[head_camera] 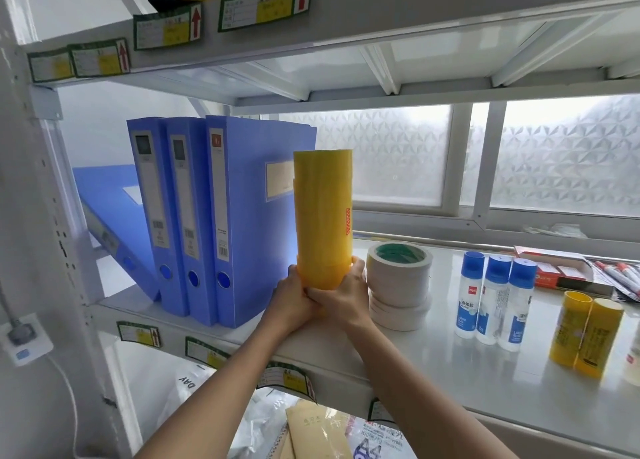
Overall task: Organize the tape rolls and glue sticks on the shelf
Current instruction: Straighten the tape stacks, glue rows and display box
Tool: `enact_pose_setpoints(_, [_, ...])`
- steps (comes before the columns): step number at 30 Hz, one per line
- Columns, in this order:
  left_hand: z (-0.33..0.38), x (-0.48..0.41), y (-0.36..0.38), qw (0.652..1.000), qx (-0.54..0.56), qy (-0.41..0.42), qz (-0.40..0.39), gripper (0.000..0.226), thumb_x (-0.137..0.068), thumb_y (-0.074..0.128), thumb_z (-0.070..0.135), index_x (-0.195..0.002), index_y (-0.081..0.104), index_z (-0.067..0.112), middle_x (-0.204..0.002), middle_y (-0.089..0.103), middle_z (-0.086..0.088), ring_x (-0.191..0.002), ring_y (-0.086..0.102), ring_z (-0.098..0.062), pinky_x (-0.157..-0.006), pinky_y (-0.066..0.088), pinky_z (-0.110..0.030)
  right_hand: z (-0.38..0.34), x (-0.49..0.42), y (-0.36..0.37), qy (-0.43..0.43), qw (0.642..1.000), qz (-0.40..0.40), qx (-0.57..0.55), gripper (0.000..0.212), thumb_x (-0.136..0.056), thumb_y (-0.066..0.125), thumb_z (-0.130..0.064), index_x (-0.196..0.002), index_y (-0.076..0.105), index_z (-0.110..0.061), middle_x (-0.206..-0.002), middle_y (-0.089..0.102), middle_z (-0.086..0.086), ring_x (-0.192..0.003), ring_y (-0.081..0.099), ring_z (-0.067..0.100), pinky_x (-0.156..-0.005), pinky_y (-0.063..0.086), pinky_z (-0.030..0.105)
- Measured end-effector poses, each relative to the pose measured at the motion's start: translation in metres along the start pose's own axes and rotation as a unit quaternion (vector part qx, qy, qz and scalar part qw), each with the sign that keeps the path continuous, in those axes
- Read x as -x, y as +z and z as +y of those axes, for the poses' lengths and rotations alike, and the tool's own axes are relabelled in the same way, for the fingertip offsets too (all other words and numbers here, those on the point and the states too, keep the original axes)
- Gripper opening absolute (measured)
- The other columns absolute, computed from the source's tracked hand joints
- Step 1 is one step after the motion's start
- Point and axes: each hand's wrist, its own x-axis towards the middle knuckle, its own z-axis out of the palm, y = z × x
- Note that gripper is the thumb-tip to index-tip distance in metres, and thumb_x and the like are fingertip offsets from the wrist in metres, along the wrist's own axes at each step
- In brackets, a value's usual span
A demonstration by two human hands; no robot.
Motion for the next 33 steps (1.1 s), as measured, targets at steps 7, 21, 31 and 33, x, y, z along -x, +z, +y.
enact_pose_setpoints(7, [0.001,-0.002,0.001,1.000,0.003,-0.011,0.007,0.063,-0.078,0.061,0.053,-0.123,0.039,0.015,-0.104,0.057,-0.003,-0.092,0.058,-0.021,-0.079,0.052,-0.035,0.000,0.000,0.002,0.012,0.999,0.007,-0.035,0.093,-0.050,0.086,-0.036,-0.124,0.032,-0.023,-0.113,0.058,0.006,-0.098,0.060,0.022,-0.082,0.052,0.036])
enact_pose_setpoints(21, [0.005,-0.001,-0.001,1.000,0.024,-0.014,0.008,0.057,-0.085,0.063,0.047,-0.131,0.043,0.019,-0.118,0.060,-0.007,-0.105,0.058,-0.024,-0.089,0.048,-0.036,-0.001,0.000,0.005,0.030,0.997,0.006,-0.067,0.096,-0.044,0.086,-0.034,-0.127,0.038,-0.022,-0.110,0.053,0.002,-0.104,0.056,0.021,-0.087,0.052,0.037])
enact_pose_setpoints(31, [0.007,-0.001,-0.002,1.000,0.015,-0.019,0.008,0.053,-0.084,0.062,0.047,-0.124,0.044,0.019,-0.103,0.056,-0.001,-0.099,0.060,-0.023,-0.088,0.053,-0.041,0.001,-0.002,0.004,0.034,0.997,-0.007,-0.072,0.093,-0.046,0.090,-0.031,-0.123,0.039,-0.019,-0.110,0.054,0.006,-0.102,0.058,0.022,-0.081,0.051,0.033])
enact_pose_setpoints(33, [0.007,0.002,-0.003,0.999,0.047,-0.017,0.001,0.054,-0.086,0.059,0.052,-0.125,0.044,0.018,-0.107,0.057,-0.002,-0.100,0.059,-0.022,-0.089,0.053,-0.040,-0.003,0.001,0.007,0.024,0.998,0.001,-0.064,0.105,-0.042,0.085,-0.042,-0.132,0.035,-0.017,-0.117,0.052,0.007,-0.112,0.055,0.025,-0.091,0.051,0.040])
